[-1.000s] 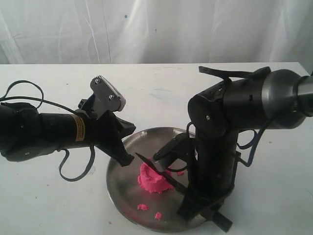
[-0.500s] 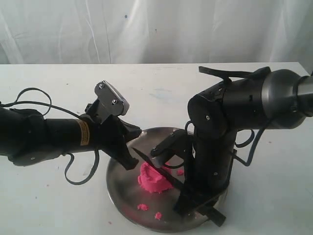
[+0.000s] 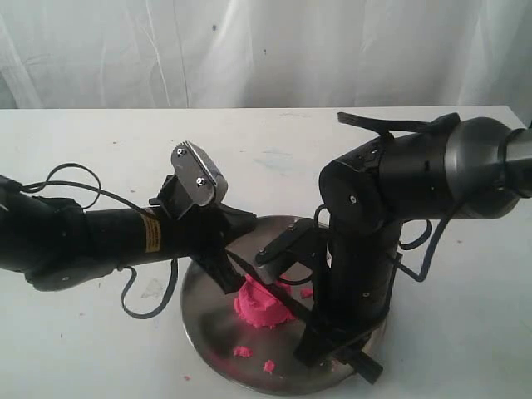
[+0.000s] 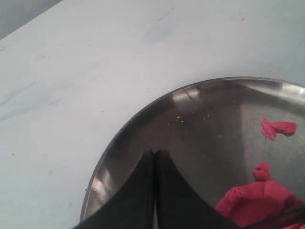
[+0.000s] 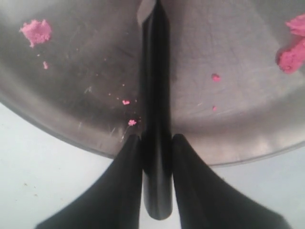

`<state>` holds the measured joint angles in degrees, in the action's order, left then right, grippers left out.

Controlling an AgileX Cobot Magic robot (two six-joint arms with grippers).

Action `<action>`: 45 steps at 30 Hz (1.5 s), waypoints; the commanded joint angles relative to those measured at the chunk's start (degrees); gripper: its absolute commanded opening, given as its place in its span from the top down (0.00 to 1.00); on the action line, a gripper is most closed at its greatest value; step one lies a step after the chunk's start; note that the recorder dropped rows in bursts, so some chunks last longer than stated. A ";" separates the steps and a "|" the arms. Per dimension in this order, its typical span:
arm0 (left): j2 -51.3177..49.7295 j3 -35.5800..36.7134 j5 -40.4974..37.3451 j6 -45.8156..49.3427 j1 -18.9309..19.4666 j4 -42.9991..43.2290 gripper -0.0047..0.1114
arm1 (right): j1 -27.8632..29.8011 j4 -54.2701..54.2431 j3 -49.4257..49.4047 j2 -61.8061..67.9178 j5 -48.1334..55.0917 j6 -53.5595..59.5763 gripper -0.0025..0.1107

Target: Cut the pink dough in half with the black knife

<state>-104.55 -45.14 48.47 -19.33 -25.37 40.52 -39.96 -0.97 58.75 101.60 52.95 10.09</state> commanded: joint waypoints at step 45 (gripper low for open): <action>-8.18 -1.20 -14.13 -0.11 0.06 -0.04 0.96 | -0.01 -2.29 -0.05 -0.06 -7.97 0.20 0.98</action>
<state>-112.00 -47.20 38.72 -19.29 -25.37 39.00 -39.96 -3.02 58.75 101.60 48.32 11.40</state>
